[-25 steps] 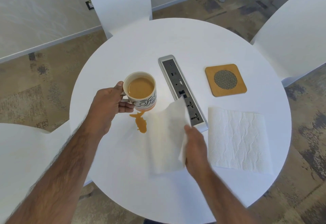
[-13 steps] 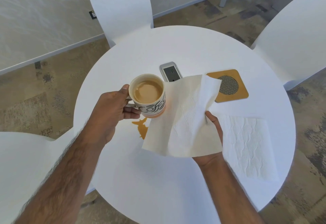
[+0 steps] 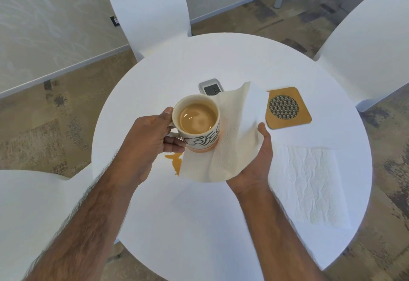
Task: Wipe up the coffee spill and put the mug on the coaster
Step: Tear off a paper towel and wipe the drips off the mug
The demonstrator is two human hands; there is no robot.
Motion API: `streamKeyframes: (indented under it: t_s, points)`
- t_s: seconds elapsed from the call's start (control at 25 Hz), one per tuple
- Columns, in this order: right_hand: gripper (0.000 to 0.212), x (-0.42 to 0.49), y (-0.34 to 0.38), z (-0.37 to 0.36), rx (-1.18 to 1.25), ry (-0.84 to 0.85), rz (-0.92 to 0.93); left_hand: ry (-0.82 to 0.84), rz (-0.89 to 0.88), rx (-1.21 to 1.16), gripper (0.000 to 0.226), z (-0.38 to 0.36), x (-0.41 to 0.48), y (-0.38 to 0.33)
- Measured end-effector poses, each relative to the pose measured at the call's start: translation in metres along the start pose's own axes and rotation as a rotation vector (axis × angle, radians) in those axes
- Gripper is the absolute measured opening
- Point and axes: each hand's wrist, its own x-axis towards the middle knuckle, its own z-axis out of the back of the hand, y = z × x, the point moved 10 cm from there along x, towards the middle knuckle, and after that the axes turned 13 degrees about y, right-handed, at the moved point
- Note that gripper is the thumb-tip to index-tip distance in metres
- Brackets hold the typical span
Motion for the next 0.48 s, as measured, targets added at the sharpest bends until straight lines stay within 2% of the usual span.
streamKeyframes:
  t_s: [0.08,0.12,0.28,0.4,0.48]
  points:
    - [0.072,0.009,-0.01,0.002,0.012,0.008,-0.028,0.004,-0.006,0.0,0.042,-0.003,0.001,-0.003]
    - [0.073,0.013,-0.013,0.002,0.016,0.01,-0.027,0.009,-0.01,0.001,0.042,-0.004,0.001,-0.004]
    - [0.051,0.025,-0.012,-0.001,-0.059,-0.009,0.038,0.028,-0.014,0.016,0.044,-0.008,0.003,-0.006]
    - [0.05,0.034,-0.019,-0.003,-0.111,0.002,-0.006,0.016,-0.01,0.026,0.045,-0.009,0.004,-0.003]
    - [0.042,0.038,-0.022,-0.005,-0.123,0.011,-0.042,0.009,-0.009,0.018,0.044,-0.009,0.004,-0.002]
